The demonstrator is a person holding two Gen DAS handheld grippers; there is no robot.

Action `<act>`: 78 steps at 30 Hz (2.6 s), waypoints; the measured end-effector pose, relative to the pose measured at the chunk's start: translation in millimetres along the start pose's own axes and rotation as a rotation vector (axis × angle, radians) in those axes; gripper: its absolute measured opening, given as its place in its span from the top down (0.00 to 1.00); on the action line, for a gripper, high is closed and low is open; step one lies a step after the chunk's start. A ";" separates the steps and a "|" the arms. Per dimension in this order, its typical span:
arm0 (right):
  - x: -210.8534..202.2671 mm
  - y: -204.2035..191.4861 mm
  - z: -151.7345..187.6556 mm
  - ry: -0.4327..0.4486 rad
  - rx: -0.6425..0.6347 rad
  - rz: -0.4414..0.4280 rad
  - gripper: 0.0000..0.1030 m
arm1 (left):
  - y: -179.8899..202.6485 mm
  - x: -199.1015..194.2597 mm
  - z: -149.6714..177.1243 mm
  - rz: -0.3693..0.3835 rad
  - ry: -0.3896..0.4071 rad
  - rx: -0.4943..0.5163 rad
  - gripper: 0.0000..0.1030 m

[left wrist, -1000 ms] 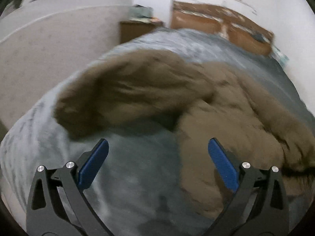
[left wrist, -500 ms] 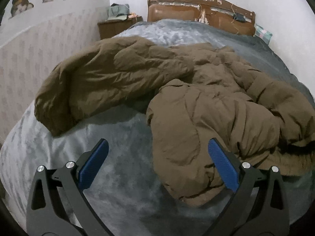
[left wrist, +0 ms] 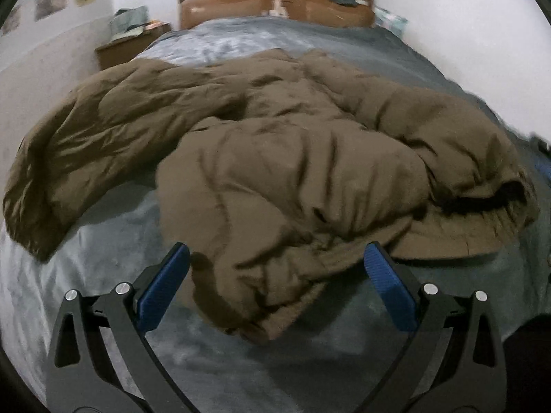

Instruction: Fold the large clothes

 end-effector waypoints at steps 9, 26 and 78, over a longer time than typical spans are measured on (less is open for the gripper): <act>55.3 -36.1 70.2 -0.347 -0.090 -0.046 0.08 | -11.7 46.2 19.4 -0.096 -0.185 0.085 0.11; 57.9 -28.6 117.4 -0.471 -0.246 0.048 0.59 | -131.0 -10.8 25.9 -0.167 -0.004 -0.368 0.73; 82.0 -4.2 92.2 -0.473 -0.087 0.025 0.04 | -155.5 30.0 65.6 -0.199 -0.232 -0.406 0.84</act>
Point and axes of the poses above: each gripper's, at about its wrist camera, not at the fingertips, and x roughly the way its jaws point, y to its right, z to its underside, the point moved 8 cm from there along x, roughly the way its jaws point, and after that the axes turned 10 degrees about x, right-handed, at the moved point
